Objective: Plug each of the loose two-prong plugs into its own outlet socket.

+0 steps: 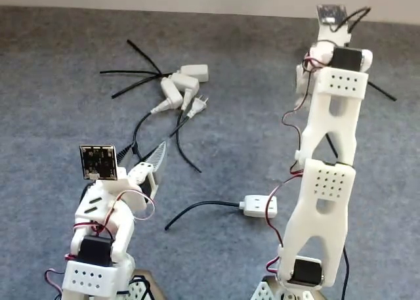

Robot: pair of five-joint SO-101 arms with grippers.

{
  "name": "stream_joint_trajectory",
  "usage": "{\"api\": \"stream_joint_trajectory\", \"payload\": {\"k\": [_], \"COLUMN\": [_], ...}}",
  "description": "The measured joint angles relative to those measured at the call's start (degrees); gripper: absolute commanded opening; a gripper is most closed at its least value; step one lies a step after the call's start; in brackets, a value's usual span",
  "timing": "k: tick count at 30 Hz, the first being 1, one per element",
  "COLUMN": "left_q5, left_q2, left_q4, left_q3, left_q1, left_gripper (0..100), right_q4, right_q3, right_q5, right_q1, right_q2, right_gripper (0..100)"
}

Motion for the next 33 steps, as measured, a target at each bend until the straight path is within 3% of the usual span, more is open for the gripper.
{"api": "stream_joint_trajectory", "payload": {"k": [9,17,23,28,33], "left_q5": [0.0,0.0,0.0,0.0,0.0], "left_q2": [0.0,0.0,0.0,0.0,0.0], "left_q4": [0.0,0.0,0.0,0.0,0.0], "left_q3": [0.0,0.0,0.0,0.0,0.0], "left_q1": [0.0,0.0,0.0,0.0,0.0], "left_gripper": [23,23,23,23,23], "right_q4": [0.0,0.0,0.0,-0.5,-9.2], "right_q3": [-0.3,-0.4,12.3,33.2,36.0], "right_q5": [10.3,12.4,3.6,1.7,-2.0], "right_q1": [0.0,0.4,4.1,3.3,6.3], "right_q2": [-12.0,-17.1,-17.3,-16.5,-15.9], "right_gripper": [0.8,1.2,14.6,14.9,21.6]}}
